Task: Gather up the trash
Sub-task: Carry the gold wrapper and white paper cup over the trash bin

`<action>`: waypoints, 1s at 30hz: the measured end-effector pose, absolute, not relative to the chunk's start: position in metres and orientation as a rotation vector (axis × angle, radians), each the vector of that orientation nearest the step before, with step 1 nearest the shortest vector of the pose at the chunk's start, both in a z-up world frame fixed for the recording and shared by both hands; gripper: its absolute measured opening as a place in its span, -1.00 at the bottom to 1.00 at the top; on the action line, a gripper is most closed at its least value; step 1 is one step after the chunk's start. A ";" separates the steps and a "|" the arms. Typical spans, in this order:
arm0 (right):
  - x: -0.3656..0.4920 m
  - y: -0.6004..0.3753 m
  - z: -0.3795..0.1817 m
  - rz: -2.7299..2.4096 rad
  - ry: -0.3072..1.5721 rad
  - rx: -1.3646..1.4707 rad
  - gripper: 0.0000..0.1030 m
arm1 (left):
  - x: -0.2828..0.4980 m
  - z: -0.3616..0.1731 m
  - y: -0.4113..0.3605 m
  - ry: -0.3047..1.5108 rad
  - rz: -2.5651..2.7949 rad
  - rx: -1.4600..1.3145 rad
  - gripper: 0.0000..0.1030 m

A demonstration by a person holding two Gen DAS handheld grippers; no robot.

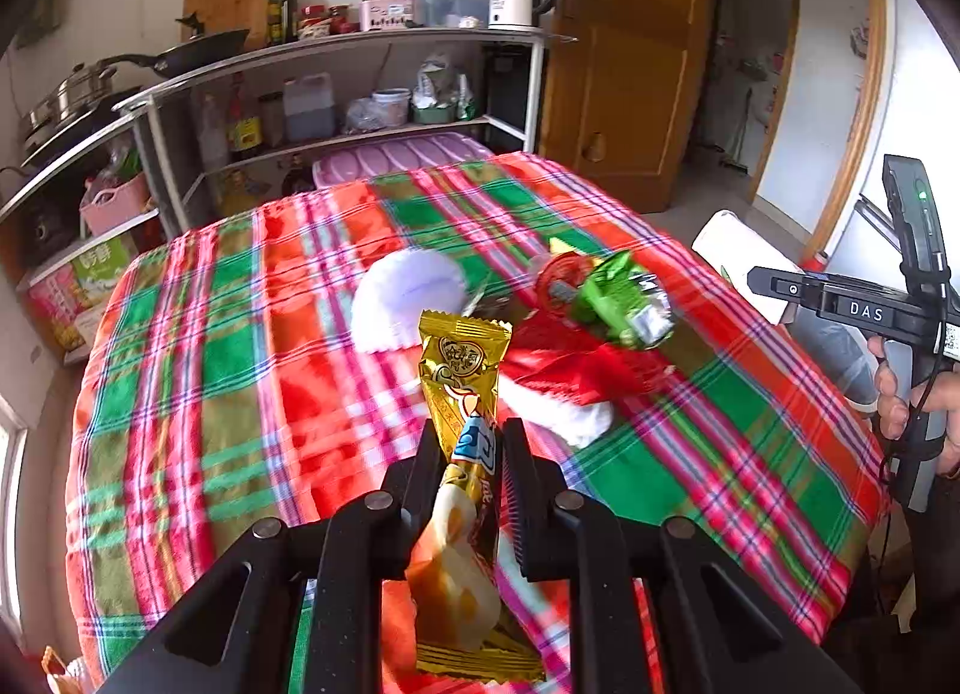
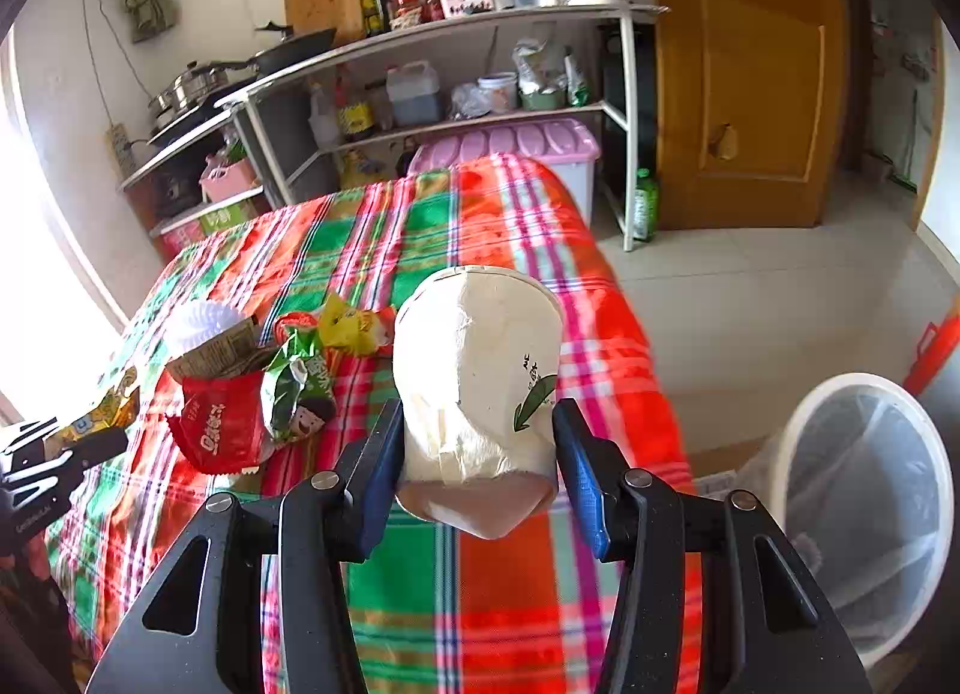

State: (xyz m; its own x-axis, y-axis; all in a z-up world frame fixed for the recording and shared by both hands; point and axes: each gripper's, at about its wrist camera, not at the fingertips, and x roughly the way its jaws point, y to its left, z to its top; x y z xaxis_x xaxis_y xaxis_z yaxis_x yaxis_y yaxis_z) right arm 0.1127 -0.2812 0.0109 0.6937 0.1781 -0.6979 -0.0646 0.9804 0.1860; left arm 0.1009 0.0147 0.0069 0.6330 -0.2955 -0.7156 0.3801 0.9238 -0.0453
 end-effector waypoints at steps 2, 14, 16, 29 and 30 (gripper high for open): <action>0.106 -0.288 0.014 0.122 0.784 0.160 -0.03 | 0.102 0.008 0.005 0.796 -0.406 0.115 -0.63; 0.064 -0.340 0.035 -0.009 0.725 0.198 -0.03 | 0.105 0.023 -0.085 0.754 -0.584 0.130 -0.63; 0.057 -0.348 0.038 -0.032 0.715 0.198 -0.03 | 0.105 0.024 -0.101 0.746 -0.608 0.136 -0.62; 0.015 -0.415 0.049 -0.211 0.670 0.230 -0.03 | 0.104 0.032 -0.208 0.746 -0.764 0.149 -0.62; 0.012 -0.420 0.049 -0.223 0.669 0.233 -0.03 | 0.104 0.031 -0.217 0.742 -0.769 0.159 -0.62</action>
State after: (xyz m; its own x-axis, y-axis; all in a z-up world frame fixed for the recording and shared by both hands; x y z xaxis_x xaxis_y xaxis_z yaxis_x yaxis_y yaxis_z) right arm 0.0120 -0.4201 0.0493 0.7627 -0.1288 -0.6338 0.2777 0.9502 0.1412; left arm 0.1035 -0.2175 0.0314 0.4825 -0.5744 -0.6613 0.6815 0.7205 -0.1286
